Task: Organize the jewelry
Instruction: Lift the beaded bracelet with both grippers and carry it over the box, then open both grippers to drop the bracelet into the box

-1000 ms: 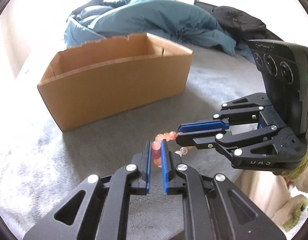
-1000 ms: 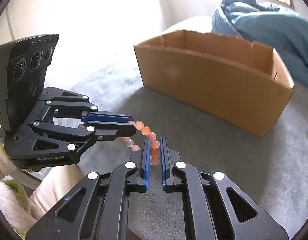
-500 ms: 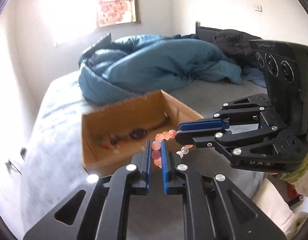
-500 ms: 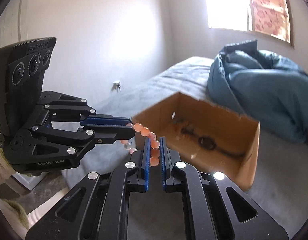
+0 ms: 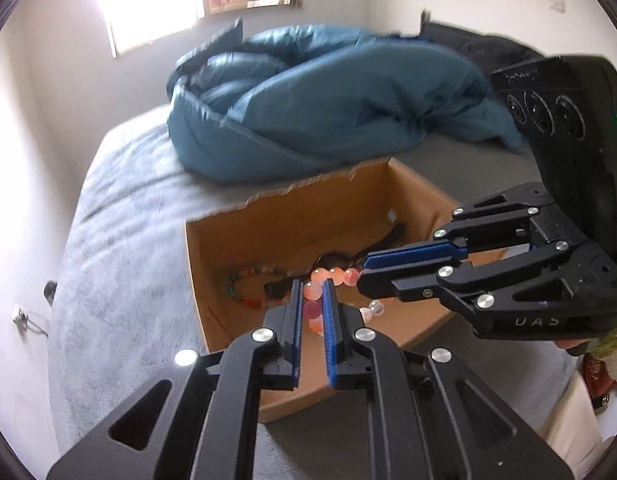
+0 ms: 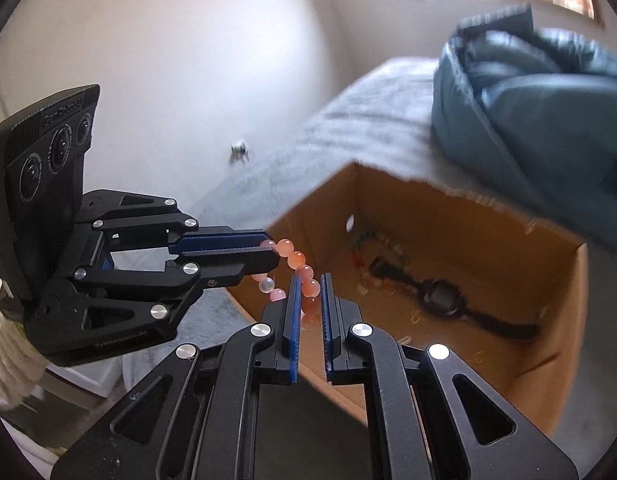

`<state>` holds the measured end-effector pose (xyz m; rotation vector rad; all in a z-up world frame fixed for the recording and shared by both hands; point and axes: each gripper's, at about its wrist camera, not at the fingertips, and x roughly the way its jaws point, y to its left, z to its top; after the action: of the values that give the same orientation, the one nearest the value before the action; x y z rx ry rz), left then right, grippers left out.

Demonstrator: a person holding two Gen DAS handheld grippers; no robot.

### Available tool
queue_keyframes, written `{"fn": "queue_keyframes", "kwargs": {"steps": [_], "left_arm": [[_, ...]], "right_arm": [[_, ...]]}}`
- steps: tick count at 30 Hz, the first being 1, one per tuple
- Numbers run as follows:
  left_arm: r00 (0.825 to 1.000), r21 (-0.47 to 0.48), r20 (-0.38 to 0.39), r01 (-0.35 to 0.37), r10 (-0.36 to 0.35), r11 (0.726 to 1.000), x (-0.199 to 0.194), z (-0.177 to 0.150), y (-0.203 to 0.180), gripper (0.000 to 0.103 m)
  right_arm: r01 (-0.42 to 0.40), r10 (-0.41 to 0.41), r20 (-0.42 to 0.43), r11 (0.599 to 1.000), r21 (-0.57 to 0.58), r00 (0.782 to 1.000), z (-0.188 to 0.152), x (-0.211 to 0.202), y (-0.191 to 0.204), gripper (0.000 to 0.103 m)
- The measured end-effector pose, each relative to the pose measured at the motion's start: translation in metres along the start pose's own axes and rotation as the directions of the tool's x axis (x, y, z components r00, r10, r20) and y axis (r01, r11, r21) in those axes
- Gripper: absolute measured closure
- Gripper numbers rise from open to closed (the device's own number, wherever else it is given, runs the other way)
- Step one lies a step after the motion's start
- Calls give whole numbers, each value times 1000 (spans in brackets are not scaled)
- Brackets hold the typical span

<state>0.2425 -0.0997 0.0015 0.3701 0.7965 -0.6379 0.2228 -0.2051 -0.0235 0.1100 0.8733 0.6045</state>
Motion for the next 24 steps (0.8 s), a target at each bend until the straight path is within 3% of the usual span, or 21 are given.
{"fn": "queue_keyframes", "kwargs": {"steps": [8,14,16,24], "left_arm": [[989,49,-143,-23,30,999,51,-9,8,94],[974,57,-223,-21,33,998,71,-15,11,93],[971,51,-234,-43,54,998,75,-16,15,93],[980,-50,-195,-42,31,998,63,-20,32,93]], "right_arm": [[-21,32,-163,997,68,986,-3,51,-17,95],[-46,81,-275,990,131,958,-5,79,-27,92],[-20,64,-321,990,138,945,-6,90,-30,91],[23,17,-296,991,131,955,-10,81,-30,82]]}}
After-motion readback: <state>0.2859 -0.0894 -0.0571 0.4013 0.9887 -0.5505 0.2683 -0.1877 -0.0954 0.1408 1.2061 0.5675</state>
